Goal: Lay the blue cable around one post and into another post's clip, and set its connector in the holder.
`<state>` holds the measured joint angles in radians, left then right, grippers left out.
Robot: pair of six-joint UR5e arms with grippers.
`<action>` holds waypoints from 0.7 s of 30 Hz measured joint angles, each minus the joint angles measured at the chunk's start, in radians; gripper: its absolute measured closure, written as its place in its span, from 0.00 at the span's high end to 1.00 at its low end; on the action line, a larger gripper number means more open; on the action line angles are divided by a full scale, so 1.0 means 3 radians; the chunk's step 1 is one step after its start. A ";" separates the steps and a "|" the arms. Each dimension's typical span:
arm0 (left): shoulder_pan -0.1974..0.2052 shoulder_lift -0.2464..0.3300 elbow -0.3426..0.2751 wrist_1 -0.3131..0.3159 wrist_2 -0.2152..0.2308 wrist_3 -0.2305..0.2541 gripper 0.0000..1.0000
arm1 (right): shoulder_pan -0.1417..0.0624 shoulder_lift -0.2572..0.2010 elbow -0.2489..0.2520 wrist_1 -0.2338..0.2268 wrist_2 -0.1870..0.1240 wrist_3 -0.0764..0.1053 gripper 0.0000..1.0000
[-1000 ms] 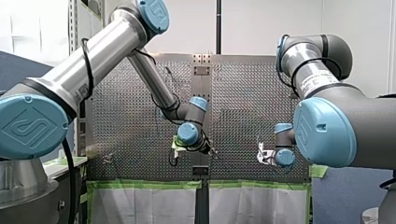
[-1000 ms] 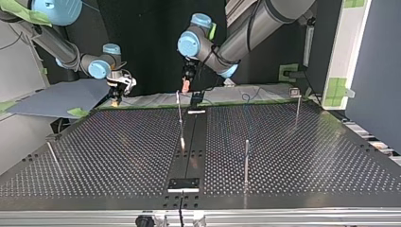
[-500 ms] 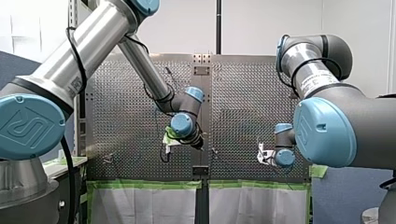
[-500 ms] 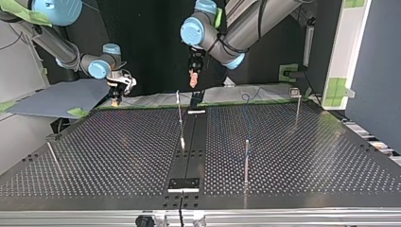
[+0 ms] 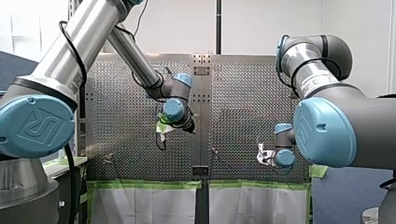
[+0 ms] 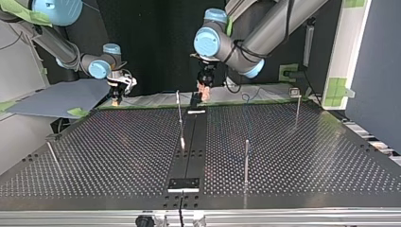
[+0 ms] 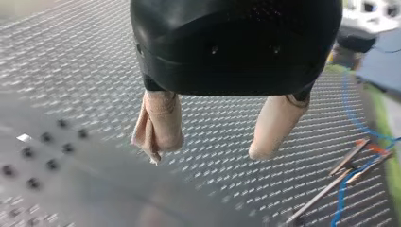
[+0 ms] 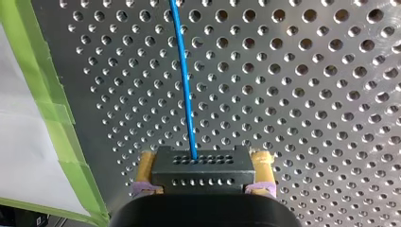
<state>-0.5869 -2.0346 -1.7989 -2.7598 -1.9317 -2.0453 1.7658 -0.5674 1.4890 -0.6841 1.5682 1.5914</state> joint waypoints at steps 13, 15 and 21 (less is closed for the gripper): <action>0.0329 0.0386 0.0000 -0.0199 0.0103 -0.0386 1.00 | -0.0004 0.0006 0.0000 -0.0015 -0.0006 0.0013 0.20; 0.0318 0.0456 0.0000 -0.0226 0.0165 -0.0456 1.00 | -0.0004 0.0007 0.0000 -0.0019 -0.0006 0.0013 0.20; 0.0195 0.0649 -0.0030 -0.0354 0.0353 -0.0649 1.00 | -0.0004 0.0007 -0.0001 -0.0021 -0.0006 0.0014 0.20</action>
<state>-0.5285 -1.8400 -1.8078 -2.8661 -1.8257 -2.2400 1.7646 -0.5652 1.4889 -0.6905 1.5663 1.5956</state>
